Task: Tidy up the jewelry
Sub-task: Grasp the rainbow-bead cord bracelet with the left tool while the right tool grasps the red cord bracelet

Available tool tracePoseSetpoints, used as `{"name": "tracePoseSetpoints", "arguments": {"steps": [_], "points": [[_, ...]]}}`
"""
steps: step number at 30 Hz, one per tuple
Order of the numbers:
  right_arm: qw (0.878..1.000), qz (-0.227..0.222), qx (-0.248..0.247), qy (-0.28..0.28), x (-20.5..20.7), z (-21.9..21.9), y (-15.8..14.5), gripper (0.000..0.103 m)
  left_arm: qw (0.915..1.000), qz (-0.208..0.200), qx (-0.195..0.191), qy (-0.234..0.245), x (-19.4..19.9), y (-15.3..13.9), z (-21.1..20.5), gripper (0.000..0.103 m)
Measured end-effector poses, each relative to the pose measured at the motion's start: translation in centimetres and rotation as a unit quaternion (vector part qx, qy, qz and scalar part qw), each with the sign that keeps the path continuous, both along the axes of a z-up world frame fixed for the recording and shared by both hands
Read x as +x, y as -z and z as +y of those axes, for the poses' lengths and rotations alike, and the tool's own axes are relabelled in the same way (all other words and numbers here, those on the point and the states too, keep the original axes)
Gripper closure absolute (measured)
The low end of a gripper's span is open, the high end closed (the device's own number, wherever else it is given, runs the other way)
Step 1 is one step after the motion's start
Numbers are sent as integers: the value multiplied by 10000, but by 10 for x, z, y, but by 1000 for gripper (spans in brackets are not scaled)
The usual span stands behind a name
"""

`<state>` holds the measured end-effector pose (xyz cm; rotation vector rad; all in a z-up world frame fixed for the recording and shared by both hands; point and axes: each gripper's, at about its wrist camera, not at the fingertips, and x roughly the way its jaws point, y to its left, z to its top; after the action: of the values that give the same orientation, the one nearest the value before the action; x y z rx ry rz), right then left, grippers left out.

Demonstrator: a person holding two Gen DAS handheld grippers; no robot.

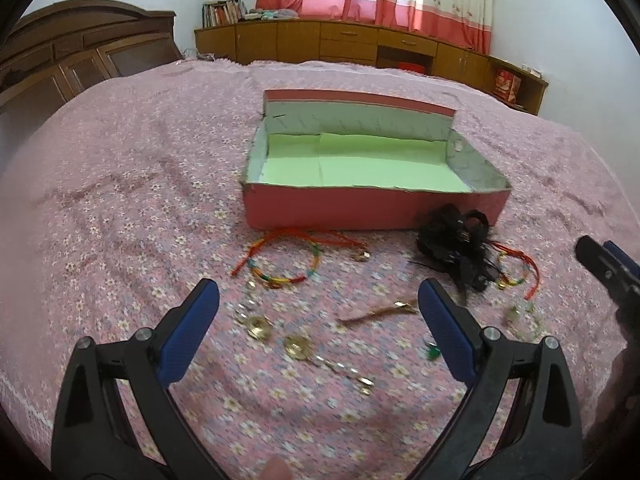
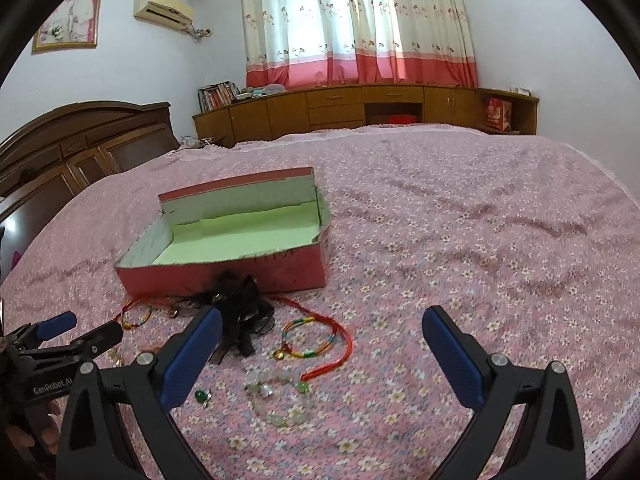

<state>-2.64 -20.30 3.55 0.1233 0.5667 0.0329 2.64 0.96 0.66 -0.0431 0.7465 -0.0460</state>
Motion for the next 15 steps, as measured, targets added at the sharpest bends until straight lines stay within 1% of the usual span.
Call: {"name": "tracePoseSetpoints", "arguments": {"steps": [2,4,6,7,9,12,14,15], "points": [[9999,73,121,0,5,-6,-2,9,9997,152,-3,-181,9,3,11,11],[9997,139,208,-1,10,-11,-2,14,9988,336,-125,-328,17,7,22,21],[9993,285,258,-43,17,-14,0,21,9981,435,-161,-416,22,11,29,27],[9990,352,261,-71,20,-15,2,23,9979,471,-121,-433,25,13,31,29],[9982,541,207,-133,28,-15,8,29,9979,506,-52,-402,31,15,33,34],[9958,835,278,-258,41,-16,18,31,9979,574,-115,-265,41,17,33,36],[9940,977,373,-315,47,-17,24,33,9979,612,-120,-167,48,20,32,39],[9934,1025,387,-345,50,-17,27,35,9978,640,-108,-122,51,22,32,42]]}}
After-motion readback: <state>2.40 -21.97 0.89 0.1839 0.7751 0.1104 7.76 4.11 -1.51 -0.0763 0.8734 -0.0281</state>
